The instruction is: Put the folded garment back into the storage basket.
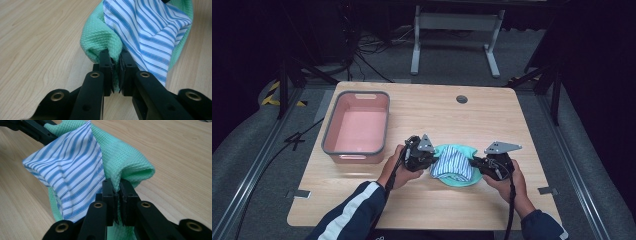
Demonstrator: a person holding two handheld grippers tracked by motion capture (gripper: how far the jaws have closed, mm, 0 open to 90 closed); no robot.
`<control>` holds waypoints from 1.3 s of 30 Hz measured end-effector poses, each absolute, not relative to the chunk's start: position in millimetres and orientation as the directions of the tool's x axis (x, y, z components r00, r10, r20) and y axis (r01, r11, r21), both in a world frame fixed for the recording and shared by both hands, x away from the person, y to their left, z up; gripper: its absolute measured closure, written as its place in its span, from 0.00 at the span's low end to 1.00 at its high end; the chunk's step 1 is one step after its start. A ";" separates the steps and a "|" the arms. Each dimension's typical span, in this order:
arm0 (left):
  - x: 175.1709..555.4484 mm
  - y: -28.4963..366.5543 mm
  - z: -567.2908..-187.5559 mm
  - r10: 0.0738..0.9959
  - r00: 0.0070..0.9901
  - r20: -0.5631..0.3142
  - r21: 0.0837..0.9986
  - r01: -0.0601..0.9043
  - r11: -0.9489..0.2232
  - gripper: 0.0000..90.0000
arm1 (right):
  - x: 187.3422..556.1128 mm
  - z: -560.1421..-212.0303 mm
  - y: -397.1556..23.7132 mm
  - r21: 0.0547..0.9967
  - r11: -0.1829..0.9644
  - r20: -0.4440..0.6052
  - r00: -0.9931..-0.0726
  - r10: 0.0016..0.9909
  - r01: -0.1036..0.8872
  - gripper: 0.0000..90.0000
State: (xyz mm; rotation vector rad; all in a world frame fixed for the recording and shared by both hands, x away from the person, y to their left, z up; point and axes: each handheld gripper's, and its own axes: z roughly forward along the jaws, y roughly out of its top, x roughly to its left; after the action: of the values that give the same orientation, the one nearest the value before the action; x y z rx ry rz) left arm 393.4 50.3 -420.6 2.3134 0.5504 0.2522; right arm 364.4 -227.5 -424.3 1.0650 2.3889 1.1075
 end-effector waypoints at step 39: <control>404.9 120.4 -358.8 0.556 0.825 0.098 0.732 0.319 -0.602 0.92 | 394.8 -362.4 -158.0 0.808 0.444 -0.013 -0.742 0.671 0.387 0.93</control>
State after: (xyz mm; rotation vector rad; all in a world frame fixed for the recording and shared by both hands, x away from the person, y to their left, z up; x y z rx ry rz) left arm 404.9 120.4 -358.8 2.2581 0.6371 0.4111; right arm 394.8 -158.0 -362.4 0.9027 2.3683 1.1974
